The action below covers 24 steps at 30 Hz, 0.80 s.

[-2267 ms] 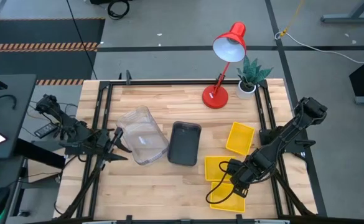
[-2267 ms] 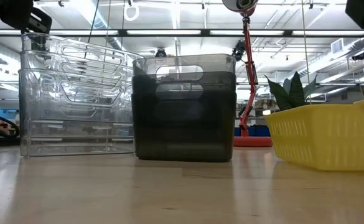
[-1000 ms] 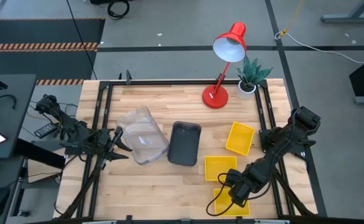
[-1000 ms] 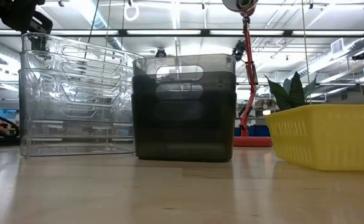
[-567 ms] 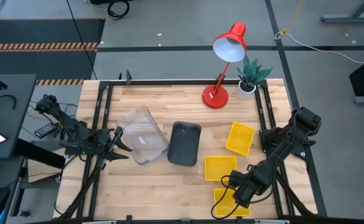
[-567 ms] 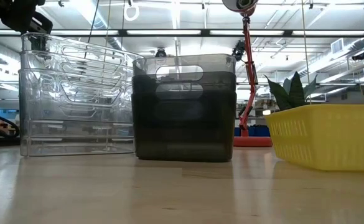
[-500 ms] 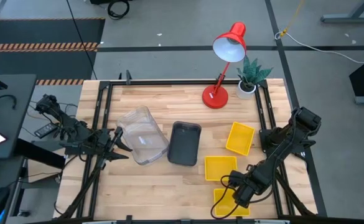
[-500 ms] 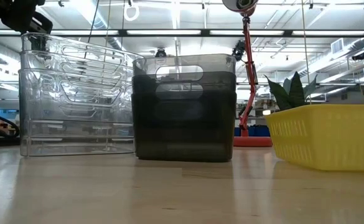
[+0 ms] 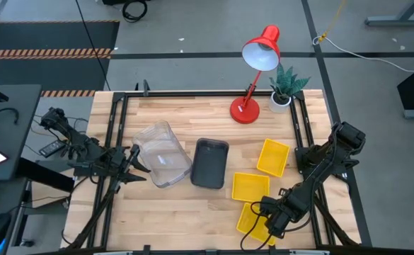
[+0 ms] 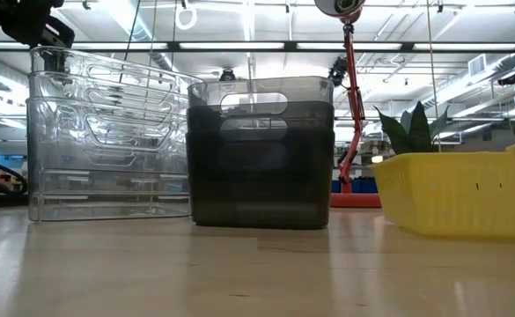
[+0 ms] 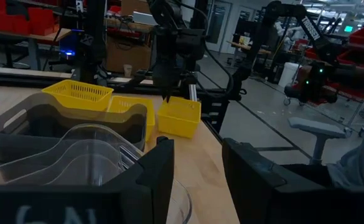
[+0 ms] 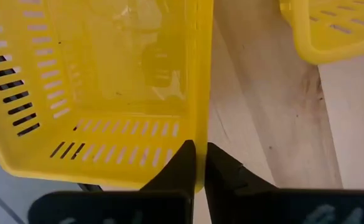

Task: Stack baskets by color
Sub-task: Stack the bottom yellow bin on the center yellow bin

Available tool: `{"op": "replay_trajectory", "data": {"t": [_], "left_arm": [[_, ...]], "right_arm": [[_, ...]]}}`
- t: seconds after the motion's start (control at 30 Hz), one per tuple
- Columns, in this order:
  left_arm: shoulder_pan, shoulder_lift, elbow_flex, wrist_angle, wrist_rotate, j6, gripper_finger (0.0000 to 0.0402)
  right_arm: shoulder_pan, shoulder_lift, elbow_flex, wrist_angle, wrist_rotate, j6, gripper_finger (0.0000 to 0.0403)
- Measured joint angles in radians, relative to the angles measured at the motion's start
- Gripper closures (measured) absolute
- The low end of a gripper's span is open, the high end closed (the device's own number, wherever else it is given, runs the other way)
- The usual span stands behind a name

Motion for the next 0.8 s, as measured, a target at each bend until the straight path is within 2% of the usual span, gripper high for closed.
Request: {"op": "replay_trajectory", "data": {"t": [0.17, 0.4, 0.8], "left_arm": [[0.0, 0.0, 0.0, 0.0, 0.0, -0.015, 0.026], [0.0, 0.0, 0.0, 0.0, 0.0, -0.041, 0.026], [0.0, 0.0, 0.0, 0.0, 0.0, -0.04, 0.026]], "right_arm": [[0.0, -0.002, 0.009, -0.005, -0.017, -0.028, 0.039], [0.001, -0.007, 0.094, -0.034, -0.026, -0.155, 0.039], [-0.042, -0.114, 0.274, -0.415, 0.237, -0.248, 0.039]]}}
